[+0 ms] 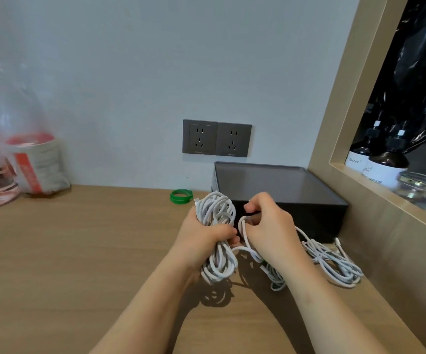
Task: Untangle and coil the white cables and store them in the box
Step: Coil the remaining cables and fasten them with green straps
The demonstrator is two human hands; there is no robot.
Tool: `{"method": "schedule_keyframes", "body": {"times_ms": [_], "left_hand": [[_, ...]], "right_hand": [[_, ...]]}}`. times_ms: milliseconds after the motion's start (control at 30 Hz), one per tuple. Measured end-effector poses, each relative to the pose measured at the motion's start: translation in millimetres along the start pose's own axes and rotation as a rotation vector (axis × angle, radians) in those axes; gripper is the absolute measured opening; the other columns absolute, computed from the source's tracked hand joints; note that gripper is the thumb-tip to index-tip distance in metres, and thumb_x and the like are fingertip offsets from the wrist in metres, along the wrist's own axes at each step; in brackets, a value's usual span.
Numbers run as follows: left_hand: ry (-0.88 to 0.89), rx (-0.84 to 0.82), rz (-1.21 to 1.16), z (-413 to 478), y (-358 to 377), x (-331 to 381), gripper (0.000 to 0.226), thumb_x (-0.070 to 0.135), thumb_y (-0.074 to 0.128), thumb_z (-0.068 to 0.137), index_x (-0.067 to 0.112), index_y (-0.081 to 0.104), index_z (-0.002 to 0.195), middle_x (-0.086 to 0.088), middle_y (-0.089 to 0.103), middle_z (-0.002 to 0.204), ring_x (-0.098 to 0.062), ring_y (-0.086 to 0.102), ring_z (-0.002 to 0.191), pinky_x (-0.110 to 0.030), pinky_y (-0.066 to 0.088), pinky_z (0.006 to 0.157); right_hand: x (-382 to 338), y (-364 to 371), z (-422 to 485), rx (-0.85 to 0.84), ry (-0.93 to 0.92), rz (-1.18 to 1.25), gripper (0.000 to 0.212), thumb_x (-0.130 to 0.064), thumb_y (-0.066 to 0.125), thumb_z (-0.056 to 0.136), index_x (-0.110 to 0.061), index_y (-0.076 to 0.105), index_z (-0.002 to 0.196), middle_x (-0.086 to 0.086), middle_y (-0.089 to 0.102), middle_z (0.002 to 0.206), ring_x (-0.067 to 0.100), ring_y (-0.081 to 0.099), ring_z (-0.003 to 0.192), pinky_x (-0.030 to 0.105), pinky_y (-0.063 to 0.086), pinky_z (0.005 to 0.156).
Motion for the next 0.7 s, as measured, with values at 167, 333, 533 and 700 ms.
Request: {"method": "schedule_keyframes", "body": {"times_ms": [167, 333, 533, 700], "left_hand": [[-0.014, 0.141, -0.021, 3.8, -1.4, -7.8, 0.048, -0.017, 0.067, 0.070, 0.008, 0.054, 0.109, -0.023, 0.063, 0.086, -0.034, 0.066, 0.070, -0.046, 0.059, 0.067], [-0.081, 0.238, -0.064, 5.1, -8.6, -10.5, 0.044, -0.016, 0.065, 0.072, 0.009, 0.054, 0.107, -0.024, 0.061, 0.081, -0.026, 0.064, 0.053, -0.034, 0.054, 0.051], [-0.024, 0.298, 0.194, 6.4, -9.4, -14.1, 0.053, -0.004, 0.074, 0.070, 0.021, 0.051, 0.110, -0.013, 0.065, 0.094, -0.026, 0.068, 0.074, -0.036, 0.058, 0.064], [0.016, 0.271, 0.355, 2.8, -4.6, -15.8, 0.058, 0.004, 0.081, 0.065, 0.026, 0.051, 0.109, -0.003, 0.067, 0.093, -0.018, 0.070, 0.076, -0.032, 0.058, 0.065]], "right_hand": [[6.5, 7.6, 1.7, 0.017, 0.017, 0.016, 0.014, -0.022, 0.069, 0.082, -0.023, 0.055, 0.083, -0.006, 0.048, 0.090, 0.004, 0.047, 0.071, 0.010, 0.034, 0.055], [17.0, 18.6, -1.6, -0.181, 0.102, -0.165, 0.032, -0.036, 0.063, 0.087, -0.023, 0.061, 0.117, -0.007, 0.064, 0.096, 0.007, 0.058, 0.084, 0.020, 0.048, 0.069], [18.3, 30.2, 17.8, -0.449, 0.267, -0.523, 0.036, -0.011, 0.059, 0.089, -0.016, 0.054, 0.124, 0.006, 0.060, 0.107, 0.019, 0.060, 0.092, 0.031, 0.053, 0.084], [16.1, 28.9, 4.4, -0.302, 0.128, -0.267, 0.018, -0.014, 0.052, 0.093, -0.019, 0.055, 0.111, 0.000, 0.058, 0.097, 0.014, 0.057, 0.085, 0.025, 0.048, 0.073]]}}
Point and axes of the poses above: each hand's wrist, its own z-axis towards the middle knuckle, its own y-axis out of the palm, x = y × z, the point moved 1 cm from there along z, towards the middle knuckle
